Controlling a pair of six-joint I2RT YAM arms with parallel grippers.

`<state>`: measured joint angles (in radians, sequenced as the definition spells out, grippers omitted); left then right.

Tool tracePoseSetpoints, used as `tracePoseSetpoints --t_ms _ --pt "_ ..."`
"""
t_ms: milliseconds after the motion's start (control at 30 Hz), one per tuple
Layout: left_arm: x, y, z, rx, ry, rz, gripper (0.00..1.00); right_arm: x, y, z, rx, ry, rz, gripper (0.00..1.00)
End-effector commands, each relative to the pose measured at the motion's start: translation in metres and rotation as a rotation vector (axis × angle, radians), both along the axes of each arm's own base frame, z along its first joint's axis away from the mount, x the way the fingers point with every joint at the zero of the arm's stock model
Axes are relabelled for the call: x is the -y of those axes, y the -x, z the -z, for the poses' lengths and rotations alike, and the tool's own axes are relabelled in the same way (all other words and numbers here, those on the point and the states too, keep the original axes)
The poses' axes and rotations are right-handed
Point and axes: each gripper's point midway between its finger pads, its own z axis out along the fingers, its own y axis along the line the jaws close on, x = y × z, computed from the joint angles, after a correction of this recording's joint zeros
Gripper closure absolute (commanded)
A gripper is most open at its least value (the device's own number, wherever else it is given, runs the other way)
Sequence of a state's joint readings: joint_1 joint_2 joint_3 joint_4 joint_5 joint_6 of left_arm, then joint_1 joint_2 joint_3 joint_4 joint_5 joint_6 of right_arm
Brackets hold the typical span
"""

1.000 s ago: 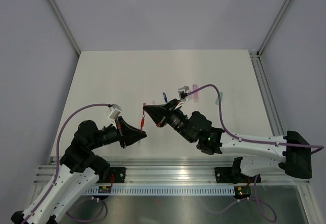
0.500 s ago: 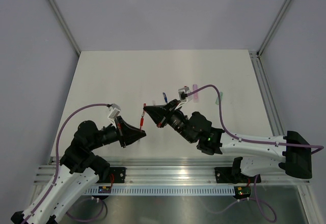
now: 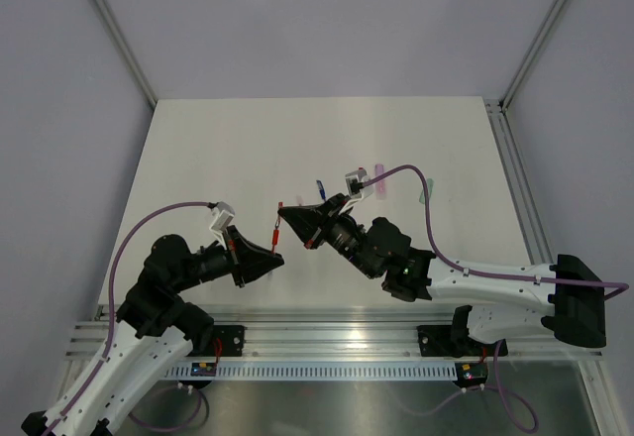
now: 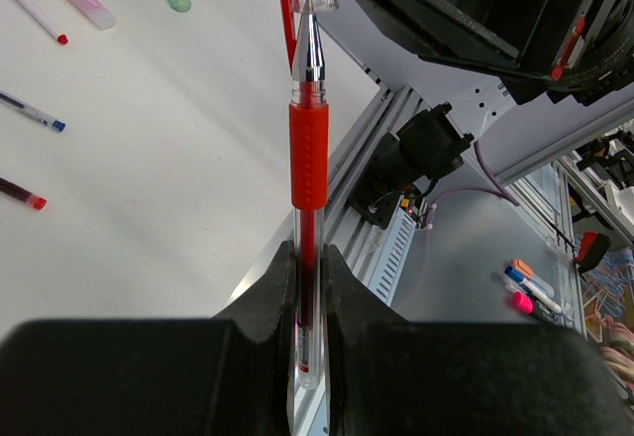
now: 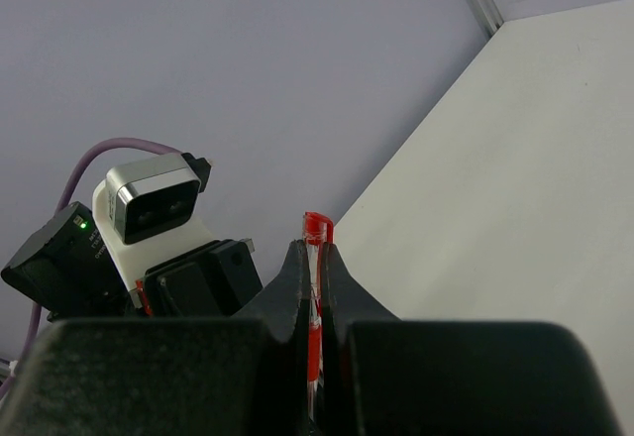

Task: Insert the pens into the pen caps
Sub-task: Insert the pen into the pen cap.

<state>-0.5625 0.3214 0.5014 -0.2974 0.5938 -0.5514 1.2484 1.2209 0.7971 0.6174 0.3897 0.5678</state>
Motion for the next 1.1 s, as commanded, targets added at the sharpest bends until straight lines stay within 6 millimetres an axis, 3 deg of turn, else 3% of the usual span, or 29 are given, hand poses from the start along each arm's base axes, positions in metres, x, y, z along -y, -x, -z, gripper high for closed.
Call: tracePoseSetpoints --t_ms 0,633,1067 --pt "-0.002 -0.005 -0.015 0.046 0.036 -0.032 1.00 -0.004 0.008 -0.015 0.029 -0.043 -0.033 1.00" --pt "0.003 -0.018 -0.036 0.072 0.114 -0.066 1.00 -0.007 0.016 -0.010 0.034 0.001 -0.054 1.00" --pt "0.006 -0.025 -0.050 0.114 0.140 -0.073 1.00 -0.010 0.045 0.045 -0.040 0.232 -0.131 1.00"
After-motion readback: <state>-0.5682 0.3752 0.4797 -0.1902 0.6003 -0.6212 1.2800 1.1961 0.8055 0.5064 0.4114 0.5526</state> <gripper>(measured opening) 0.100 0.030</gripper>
